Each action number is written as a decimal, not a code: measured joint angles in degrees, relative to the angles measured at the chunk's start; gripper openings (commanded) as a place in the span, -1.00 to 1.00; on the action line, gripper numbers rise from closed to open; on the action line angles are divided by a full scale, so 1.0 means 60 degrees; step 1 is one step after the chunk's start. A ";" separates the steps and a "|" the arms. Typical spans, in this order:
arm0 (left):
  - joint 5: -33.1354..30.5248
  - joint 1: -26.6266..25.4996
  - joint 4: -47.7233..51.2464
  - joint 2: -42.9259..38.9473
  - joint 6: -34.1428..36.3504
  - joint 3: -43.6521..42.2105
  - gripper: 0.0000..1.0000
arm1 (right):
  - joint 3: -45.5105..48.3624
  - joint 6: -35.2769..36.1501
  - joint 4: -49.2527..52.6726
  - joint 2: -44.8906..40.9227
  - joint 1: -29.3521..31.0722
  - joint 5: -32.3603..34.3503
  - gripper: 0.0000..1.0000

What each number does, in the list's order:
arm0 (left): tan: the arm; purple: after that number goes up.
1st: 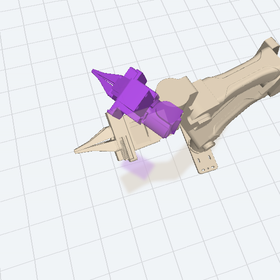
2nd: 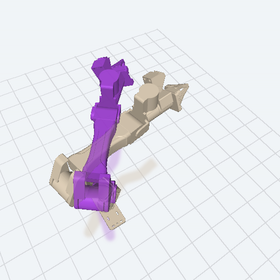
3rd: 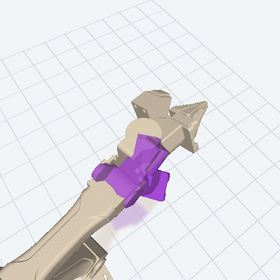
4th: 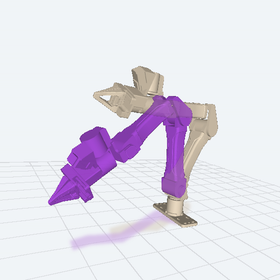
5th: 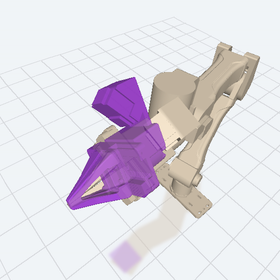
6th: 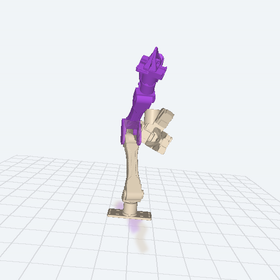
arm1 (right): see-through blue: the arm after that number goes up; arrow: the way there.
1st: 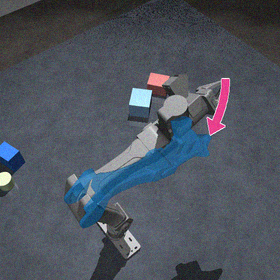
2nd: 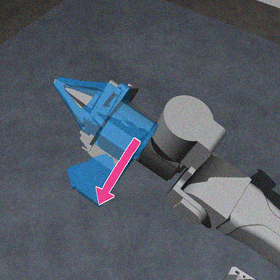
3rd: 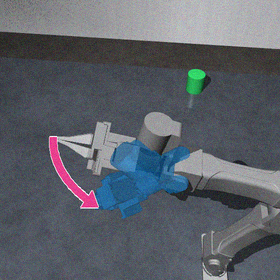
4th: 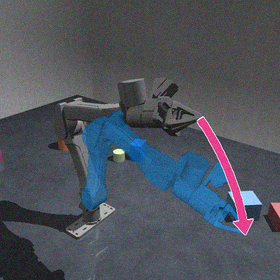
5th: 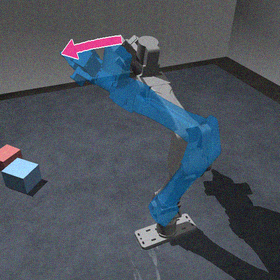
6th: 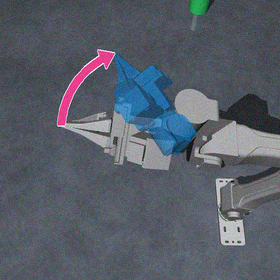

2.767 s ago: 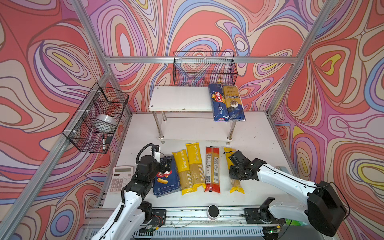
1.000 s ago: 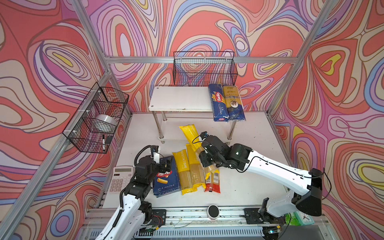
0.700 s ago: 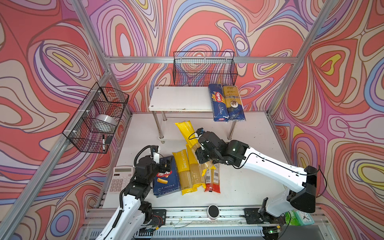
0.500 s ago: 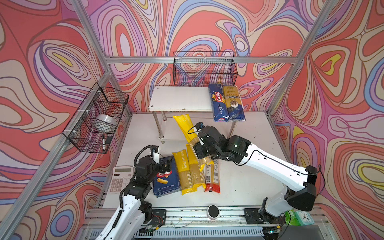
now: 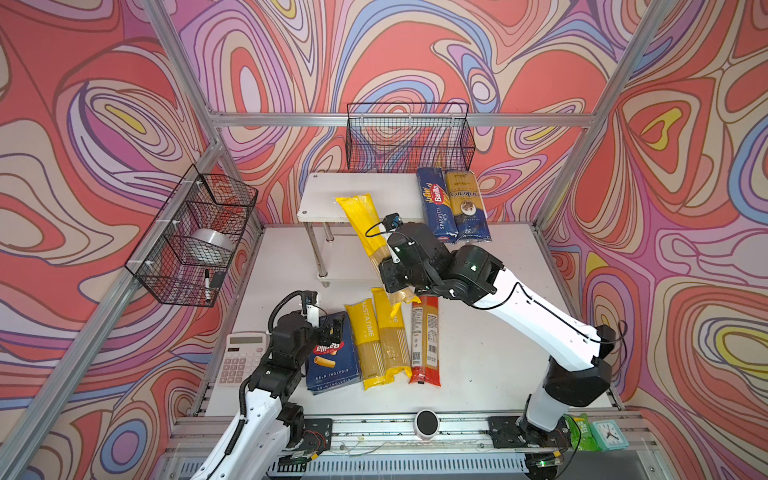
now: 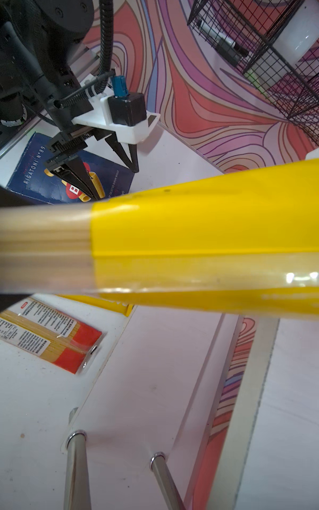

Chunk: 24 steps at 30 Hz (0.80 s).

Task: Place and organize the pasta boxes and bags onto the shelf
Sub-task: 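Carry the yellow bag up toward the shelf top with the right gripper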

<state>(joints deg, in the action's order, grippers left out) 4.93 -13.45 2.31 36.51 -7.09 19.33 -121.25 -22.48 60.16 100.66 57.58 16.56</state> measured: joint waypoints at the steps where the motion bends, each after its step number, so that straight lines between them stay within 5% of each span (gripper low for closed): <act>1: 0.0000 0.0000 0.0004 0.0015 0.0000 0.0000 1.00 | -0.0255 0.0066 0.0117 0.0138 0.0000 0.0102 -1.00; 12: 0.0000 0.0000 0.0000 0.0044 0.0000 0.0000 1.00 | -0.2277 0.0980 0.0404 0.1133 -0.0084 0.1242 -1.00; 24: 0.0000 0.0000 0.0000 0.0055 0.0000 0.0000 1.00 | -0.2758 0.1122 0.0197 0.1585 -0.1395 0.1100 -1.00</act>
<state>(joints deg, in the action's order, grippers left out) 4.93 -13.45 2.31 36.84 -7.09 19.33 -137.80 -15.75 61.34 110.17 49.21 23.16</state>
